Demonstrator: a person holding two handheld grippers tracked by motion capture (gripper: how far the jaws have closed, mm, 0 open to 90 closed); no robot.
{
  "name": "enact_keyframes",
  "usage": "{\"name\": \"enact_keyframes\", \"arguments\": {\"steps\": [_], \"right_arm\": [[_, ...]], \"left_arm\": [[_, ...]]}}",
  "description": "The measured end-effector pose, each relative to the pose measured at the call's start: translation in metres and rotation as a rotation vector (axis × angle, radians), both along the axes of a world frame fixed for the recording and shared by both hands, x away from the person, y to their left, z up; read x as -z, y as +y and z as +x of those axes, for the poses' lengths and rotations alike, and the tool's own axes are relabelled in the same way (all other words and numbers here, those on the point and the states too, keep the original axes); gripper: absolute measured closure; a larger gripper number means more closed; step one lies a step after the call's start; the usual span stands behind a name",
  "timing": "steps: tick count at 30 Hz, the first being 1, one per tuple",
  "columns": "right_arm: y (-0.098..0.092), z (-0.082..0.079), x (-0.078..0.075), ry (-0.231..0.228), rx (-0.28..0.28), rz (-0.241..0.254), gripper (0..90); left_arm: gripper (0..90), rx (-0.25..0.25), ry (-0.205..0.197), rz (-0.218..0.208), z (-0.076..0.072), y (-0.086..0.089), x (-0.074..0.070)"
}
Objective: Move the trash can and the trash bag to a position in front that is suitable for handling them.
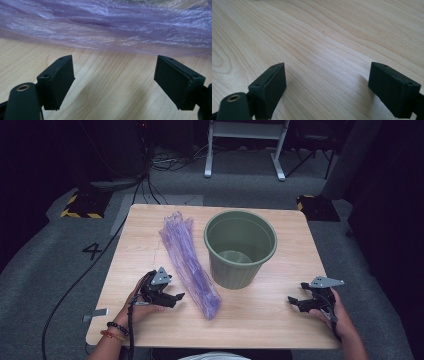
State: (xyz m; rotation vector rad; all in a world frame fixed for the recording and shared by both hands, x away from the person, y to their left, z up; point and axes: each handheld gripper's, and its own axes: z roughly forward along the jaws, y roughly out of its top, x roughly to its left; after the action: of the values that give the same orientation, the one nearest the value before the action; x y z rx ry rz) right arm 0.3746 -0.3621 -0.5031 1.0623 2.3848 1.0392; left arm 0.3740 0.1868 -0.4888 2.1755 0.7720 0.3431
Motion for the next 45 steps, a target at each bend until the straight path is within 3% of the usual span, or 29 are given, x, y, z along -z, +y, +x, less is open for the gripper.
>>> {"name": "enact_keyframes", "arguments": {"steps": [7,10,25,33,37,45], "right_arm": [[0.000,0.000,0.000,0.000,0.000,0.000,14.6],[0.000,0.000,0.000,0.000,0.000,0.000,14.6],[0.000,0.000,0.000,0.000,0.000,0.000,14.6],[0.000,0.000,0.000,-0.001,0.000,0.000,14.6],[0.000,0.000,0.000,-0.002,0.000,0.000,14.6],[0.000,0.000,0.000,-0.002,0.000,0.000,14.6]], "left_arm": [[16.0,-0.003,-0.010,-0.024,0.006,-0.002,-0.006],[16.1,-0.012,-0.034,-0.051,0.011,-0.005,-0.014],[16.3,-0.065,-0.094,-0.069,0.036,-0.022,-0.025],[15.7,-0.082,-0.056,-0.076,0.054,-0.027,-0.015],[15.8,-0.061,-0.048,-0.046,0.052,-0.033,-0.011],[16.3,-0.113,-0.016,-0.014,0.054,-0.032,0.004]]}}
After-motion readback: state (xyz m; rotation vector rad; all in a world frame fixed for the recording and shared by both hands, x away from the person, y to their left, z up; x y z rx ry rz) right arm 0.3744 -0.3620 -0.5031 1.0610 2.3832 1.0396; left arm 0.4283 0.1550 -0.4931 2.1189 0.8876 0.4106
